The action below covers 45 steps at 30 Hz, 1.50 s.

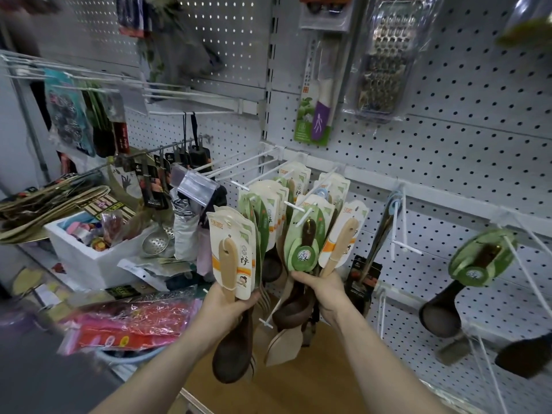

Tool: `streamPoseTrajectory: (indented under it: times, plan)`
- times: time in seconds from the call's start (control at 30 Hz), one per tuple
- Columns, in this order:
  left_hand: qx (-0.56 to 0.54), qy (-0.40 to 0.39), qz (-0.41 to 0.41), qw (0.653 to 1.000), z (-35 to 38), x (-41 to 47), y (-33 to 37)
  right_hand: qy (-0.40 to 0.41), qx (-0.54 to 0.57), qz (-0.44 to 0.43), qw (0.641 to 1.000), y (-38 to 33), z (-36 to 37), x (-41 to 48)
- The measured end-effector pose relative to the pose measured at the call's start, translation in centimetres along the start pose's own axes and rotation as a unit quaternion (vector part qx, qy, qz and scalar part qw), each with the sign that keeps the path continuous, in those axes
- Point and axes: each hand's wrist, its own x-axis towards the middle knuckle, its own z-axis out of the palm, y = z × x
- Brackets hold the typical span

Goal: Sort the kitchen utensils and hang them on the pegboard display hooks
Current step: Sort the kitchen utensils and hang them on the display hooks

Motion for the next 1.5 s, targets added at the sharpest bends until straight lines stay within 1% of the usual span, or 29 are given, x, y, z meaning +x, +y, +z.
streamPoseTrajectory:
  times: [0.2,0.37,0.47,0.53,0.6,0.67,0.73,0.83,0.93,1.13,1.37,1.5]
  plan:
    - [-0.006,-0.024,-0.007,1.0,0.2,-0.9,-0.4,-0.005,0.011,-0.013,1.0,0.1,0.4,-1.8]
    - [-0.009,-0.044,0.0,0.999,1.2,-1.2,-0.5,-0.042,0.04,-0.008,0.998,-0.6,0.1,-3.4]
    - [-0.014,-0.06,0.004,0.998,1.6,-1.4,-0.6,-0.069,-0.004,-0.015,0.998,-1.0,-0.4,-4.1]
    - [-0.015,-0.067,0.003,0.998,1.8,-1.4,-0.8,-0.072,-0.057,-0.029,0.995,-1.0,-0.5,-4.6]
    - [-0.025,-0.068,-0.003,0.997,2.0,-1.3,-1.0,-0.065,-0.085,-0.043,0.993,-1.0,-0.3,-5.0]
    - [-0.034,-0.07,-0.011,0.997,2.3,-1.2,-1.2,-0.059,-0.086,-0.048,0.993,-1.1,-0.1,-5.3]
    - [-0.049,-0.088,-0.018,0.995,2.7,-1.3,-0.9,-0.059,-0.085,-0.048,0.993,-1.1,0.0,-5.7]
    - [-0.062,-0.108,-0.012,0.992,3.1,-0.9,-1.0,-0.06,-0.09,-0.05,0.993,-0.9,0.0,-6.1]
    - [-0.074,-0.095,-0.017,0.993,3.1,-0.7,-1.7,-0.068,-0.115,-0.053,0.99,-0.8,-0.1,-6.4]
    - [-0.085,-0.029,-0.04,0.995,2.9,-1.1,-2.7,-0.088,-0.162,-0.077,0.98,-0.7,0.2,-7.0]
    - [-0.135,-0.008,-0.051,0.989,2.9,-2.3,-2.7,-0.089,-0.182,-0.108,0.973,-1.4,0.8,-8.6]
    - [-0.177,-0.016,-0.03,0.984,3.0,-3.1,-1.5,-0.075,-0.179,-0.13,0.972,-2.4,1.0,-9.9]
